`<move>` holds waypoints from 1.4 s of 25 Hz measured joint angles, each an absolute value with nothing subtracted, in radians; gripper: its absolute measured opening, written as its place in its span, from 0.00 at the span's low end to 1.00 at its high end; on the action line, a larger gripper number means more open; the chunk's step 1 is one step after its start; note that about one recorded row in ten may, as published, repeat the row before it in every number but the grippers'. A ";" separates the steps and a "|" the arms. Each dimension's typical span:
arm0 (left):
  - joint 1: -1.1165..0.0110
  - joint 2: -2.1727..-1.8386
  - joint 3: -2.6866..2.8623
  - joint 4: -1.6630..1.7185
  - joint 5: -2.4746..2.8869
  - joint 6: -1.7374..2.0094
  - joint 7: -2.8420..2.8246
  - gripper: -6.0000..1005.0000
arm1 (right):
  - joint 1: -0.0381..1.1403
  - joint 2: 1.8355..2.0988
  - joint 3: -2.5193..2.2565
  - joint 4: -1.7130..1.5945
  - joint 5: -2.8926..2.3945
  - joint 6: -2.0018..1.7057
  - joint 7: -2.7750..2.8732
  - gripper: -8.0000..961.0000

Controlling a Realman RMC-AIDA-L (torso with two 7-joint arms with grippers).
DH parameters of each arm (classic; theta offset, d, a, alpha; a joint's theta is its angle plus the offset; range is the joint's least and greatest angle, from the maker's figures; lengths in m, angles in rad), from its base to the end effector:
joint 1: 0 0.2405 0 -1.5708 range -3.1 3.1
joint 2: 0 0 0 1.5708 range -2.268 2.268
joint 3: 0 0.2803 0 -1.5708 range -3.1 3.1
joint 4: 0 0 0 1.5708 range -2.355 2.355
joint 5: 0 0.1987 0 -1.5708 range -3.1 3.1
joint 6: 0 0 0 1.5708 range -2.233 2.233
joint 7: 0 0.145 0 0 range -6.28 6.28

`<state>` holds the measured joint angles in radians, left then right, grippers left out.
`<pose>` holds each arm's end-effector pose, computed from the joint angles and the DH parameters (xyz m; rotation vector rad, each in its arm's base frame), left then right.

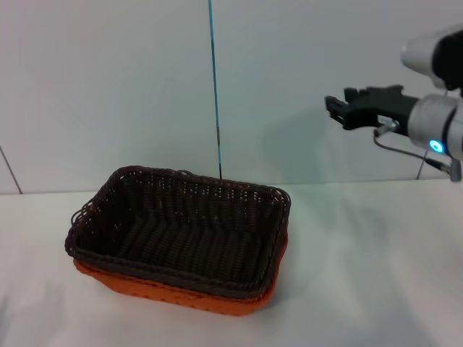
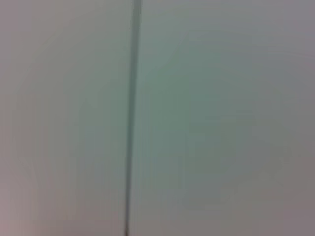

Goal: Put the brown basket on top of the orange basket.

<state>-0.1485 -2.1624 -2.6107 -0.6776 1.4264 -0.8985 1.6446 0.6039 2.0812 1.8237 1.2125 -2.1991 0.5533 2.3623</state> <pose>-0.4386 0.2628 0.0559 -1.3397 -1.2816 -0.7657 0.1514 0.4595 0.0382 -0.6964 -2.3063 -1.2747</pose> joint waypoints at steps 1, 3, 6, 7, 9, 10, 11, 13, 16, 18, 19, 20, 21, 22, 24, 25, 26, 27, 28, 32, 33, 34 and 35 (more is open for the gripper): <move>-0.151 -2.163 -2.614 -0.671 1.418 -0.899 1.663 0.64 | 0.604 2.081 1.824 1.212 -2.199 0.553 2.362 0.39; -0.156 -2.163 -2.628 -0.651 1.390 -0.904 1.709 0.64 | 0.551 2.082 1.802 1.219 -2.185 0.526 2.370 0.32; -0.159 -2.163 -2.649 -0.619 1.360 -0.913 1.781 0.64 | 0.452 2.083 1.757 1.265 -2.177 0.515 2.378 0.22; -0.156 -2.163 -2.656 -0.614 1.359 -0.915 1.797 0.64 | 0.410 2.083 1.739 1.293 -2.177 0.522 2.387 0.18; -0.151 -2.163 -2.672 -0.607 1.358 -0.920 1.817 0.64 | 0.334 2.083 1.694 1.343 -2.175 0.523 2.407 0.21; -0.147 -2.163 -2.701 -0.589 1.358 -0.934 1.843 0.64 | 0.261 2.083 1.641 1.383 -2.174 0.501 2.414 0.22; -0.147 -2.163 -2.701 -0.589 1.358 -0.934 1.843 0.64 | 0.261 2.083 1.641 1.383 -2.174 0.501 2.414 0.23; -0.143 -2.163 -2.742 -0.557 1.357 -0.962 1.890 0.64 | 0.191 2.084 1.582 1.407 -2.173 0.435 2.414 0.25; -0.142 -2.163 -2.811 -0.497 1.357 -1.011 1.986 0.64 | 0.115 2.084 1.506 1.415 -2.172 0.311 2.415 0.28; -0.140 -2.163 -2.852 -0.457 1.355 -1.041 2.043 0.64 | 0.079 2.084 1.473 1.418 -2.171 0.248 2.415 0.31; -0.137 -2.164 -2.869 -0.438 1.351 -1.056 2.068 0.64 | 0.065 2.084 1.458 1.421 -2.170 0.221 2.415 0.36; -0.133 -2.164 -2.874 -0.430 1.343 -1.067 2.082 0.64 | 0.050 2.083 1.442 1.424 -2.168 0.188 2.415 0.40; -0.128 -2.164 -2.877 -0.421 1.332 -1.077 2.096 0.64 | 0.039 2.083 1.419 1.423 -2.165 0.144 2.415 0.45; -0.124 -2.164 -2.878 -0.411 1.314 -1.086 2.114 0.64 | 0.032 2.083 1.395 1.417 -2.163 0.098 2.415 0.50; -0.116 -2.165 -2.878 -0.389 1.277 -1.102 2.156 0.64 | 0.024 2.081 1.339 1.395 -2.161 -0.008 2.416 0.60; -0.113 -2.165 -2.878 -0.379 1.263 -1.112 2.172 0.64 | 0.023 2.081 1.311 1.385 -2.161 -0.052 2.416 0.65; -0.111 -2.166 -2.878 -0.373 1.254 -1.119 2.181 0.64 | 0.022 2.080 1.292 1.378 -2.161 -0.088 2.416 0.70; -0.107 -2.166 -2.878 -0.370 1.249 -1.131 2.188 0.64 | 0.019 2.080 1.267 1.372 -2.161 -0.133 2.416 0.75; -0.103 -2.167 -2.878 -0.368 1.242 -1.144 2.194 0.64 | 0.015 2.080 1.246 1.368 -2.161 -0.169 2.416 0.80; -0.101 -2.170 -2.878 -0.335 1.217 -1.170 2.246 0.64 | 0.008 2.080 1.148 1.312 -2.159 -0.366 2.426 0.88; -0.105 -2.169 -2.878 -0.325 1.215 -1.172 2.258 0.64 | 0.009 2.080 1.112 1.288 -2.160 -0.429 2.433 0.88; -0.106 -2.169 -2.878 -0.322 1.215 -1.173 2.262 0.64 | 0.012 2.078 1.073 1.260 -2.161 -0.499 2.439 0.88; -0.108 -2.169 -2.878 -0.319 1.214 -1.174 2.266 0.64 | 0.014 2.077 1.044 1.240 -2.162 -0.553 2.441 0.88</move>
